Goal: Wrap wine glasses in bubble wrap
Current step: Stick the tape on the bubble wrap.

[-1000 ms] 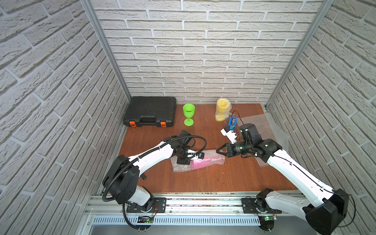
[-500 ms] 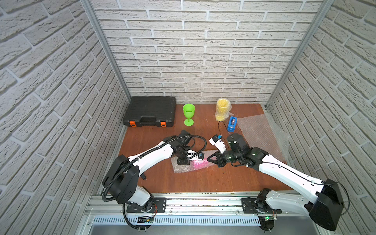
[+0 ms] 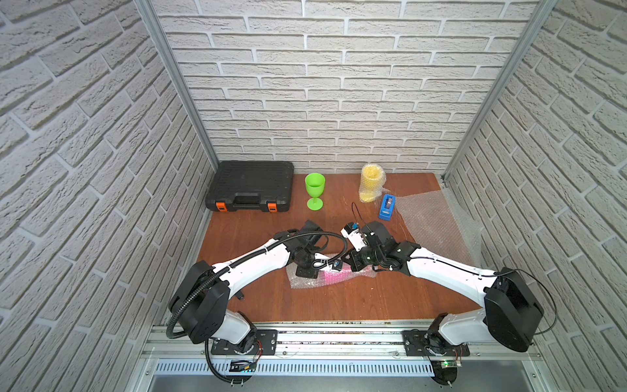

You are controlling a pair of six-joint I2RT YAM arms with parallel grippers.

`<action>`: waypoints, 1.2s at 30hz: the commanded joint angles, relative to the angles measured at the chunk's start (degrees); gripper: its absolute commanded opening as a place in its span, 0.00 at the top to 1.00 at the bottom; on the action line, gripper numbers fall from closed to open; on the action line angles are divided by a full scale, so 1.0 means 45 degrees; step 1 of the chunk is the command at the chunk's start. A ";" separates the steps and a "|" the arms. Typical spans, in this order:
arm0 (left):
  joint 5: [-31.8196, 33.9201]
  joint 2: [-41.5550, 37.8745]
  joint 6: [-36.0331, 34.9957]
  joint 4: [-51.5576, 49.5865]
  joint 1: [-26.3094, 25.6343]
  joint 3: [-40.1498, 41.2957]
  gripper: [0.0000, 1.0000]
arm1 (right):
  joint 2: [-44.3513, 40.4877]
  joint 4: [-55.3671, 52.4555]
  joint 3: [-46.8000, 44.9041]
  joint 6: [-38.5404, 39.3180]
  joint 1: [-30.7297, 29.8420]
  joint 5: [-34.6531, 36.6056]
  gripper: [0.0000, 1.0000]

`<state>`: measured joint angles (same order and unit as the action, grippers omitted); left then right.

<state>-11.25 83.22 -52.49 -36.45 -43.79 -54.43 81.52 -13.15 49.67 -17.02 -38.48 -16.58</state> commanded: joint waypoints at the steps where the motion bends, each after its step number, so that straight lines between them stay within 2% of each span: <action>1: 0.0834 -0.0244 -0.0297 0.0002 -0.0408 0.0433 1.00 | 0.0333 -0.0378 0.0682 0.0662 -0.0076 0.0743 0.97; 6: 0.1151 -0.0125 -0.0233 0.0050 -0.0640 0.0488 1.00 | 0.1144 -0.1666 0.1019 0.0847 -0.0082 0.1532 0.97; 9: 0.1125 -0.0175 -0.0230 0.0101 -0.0640 0.0544 1.00 | 0.1318 -0.2231 0.0918 0.0900 -0.0157 0.2553 0.96; 12: 0.1057 -0.0174 -0.0247 0.0155 -0.0645 0.0540 1.00 | 0.1322 -0.2787 0.0968 0.0910 -0.0290 0.3962 0.81; 16: 0.0940 -0.0129 -0.0159 0.0146 -0.0652 0.0495 1.00 | 0.1163 -0.3904 0.1342 0.0936 -0.0632 0.6907 0.65; 20: 0.0785 -0.0134 -0.0170 0.0201 -0.0640 0.0460 1.00 | 0.1051 -0.5582 0.1910 0.0415 -0.0620 0.9319 0.55; 23: 0.0686 -0.0115 -0.0171 0.0209 -0.0641 0.0463 1.00 | 0.0734 -0.6891 0.2476 -0.0123 -0.0572 1.0528 0.52; 25: 0.0578 -0.0124 -0.0152 0.0220 -0.0640 0.0432 1.00 | 0.0244 -0.7112 0.2793 -0.0019 -0.0551 0.9663 0.54; 27: 0.0432 -0.0116 -0.0113 0.0235 -0.0611 0.0387 1.00 | -0.0347 -0.6670 0.2849 0.0168 -0.0531 0.7490 0.62; 31: 0.0090 -0.0124 -0.0046 0.0211 -0.0476 0.0205 1.00 | -0.0979 -0.5361 0.2575 -0.0092 -0.0531 0.1974 0.81; 34: -0.0198 -0.0117 0.0004 0.0180 -0.0314 0.0054 1.00 | -0.1065 -0.4218 0.1853 -0.1069 -0.0551 -0.0898 0.94; 36: -0.0328 -0.0066 0.0003 0.0100 -0.0233 -0.0032 1.00 | -0.1142 -0.3329 0.1126 -0.1784 -0.0551 -0.2019 0.97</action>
<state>-10.31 82.94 -52.82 -34.46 -45.52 -53.65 76.73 -33.87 58.46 -20.10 -40.73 -10.79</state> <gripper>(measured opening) 0.046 0.042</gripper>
